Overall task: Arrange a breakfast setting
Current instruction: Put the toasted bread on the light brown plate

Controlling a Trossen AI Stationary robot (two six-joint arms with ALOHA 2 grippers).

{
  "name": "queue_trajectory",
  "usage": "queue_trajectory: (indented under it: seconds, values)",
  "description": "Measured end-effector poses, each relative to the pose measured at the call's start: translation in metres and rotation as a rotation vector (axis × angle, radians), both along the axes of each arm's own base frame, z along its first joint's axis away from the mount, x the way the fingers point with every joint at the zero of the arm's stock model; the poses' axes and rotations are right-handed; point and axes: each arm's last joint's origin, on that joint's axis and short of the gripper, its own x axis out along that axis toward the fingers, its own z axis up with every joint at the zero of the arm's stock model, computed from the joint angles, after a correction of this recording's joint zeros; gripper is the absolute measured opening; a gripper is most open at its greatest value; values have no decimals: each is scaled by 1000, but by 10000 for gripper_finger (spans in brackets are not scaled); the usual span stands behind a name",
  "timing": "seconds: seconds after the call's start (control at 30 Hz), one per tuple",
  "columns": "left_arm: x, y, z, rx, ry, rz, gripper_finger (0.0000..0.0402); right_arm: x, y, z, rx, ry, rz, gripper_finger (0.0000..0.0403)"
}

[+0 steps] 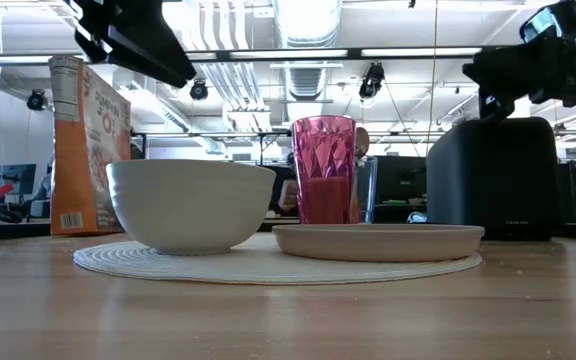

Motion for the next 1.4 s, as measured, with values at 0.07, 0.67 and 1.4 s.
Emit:
queue_trajectory:
  seconds: [0.07,0.67,1.4]
  values:
    - [0,0,-1,10,12,-3,155,0,0,0,2,0,0,84]
    - [-1,1,-2,19,23,3,155,0,-1,-2,-251,-2,-44,84]
    - [-1,2,0,53,-5,32,155,-1,-2,7,0,-75,-60,84]
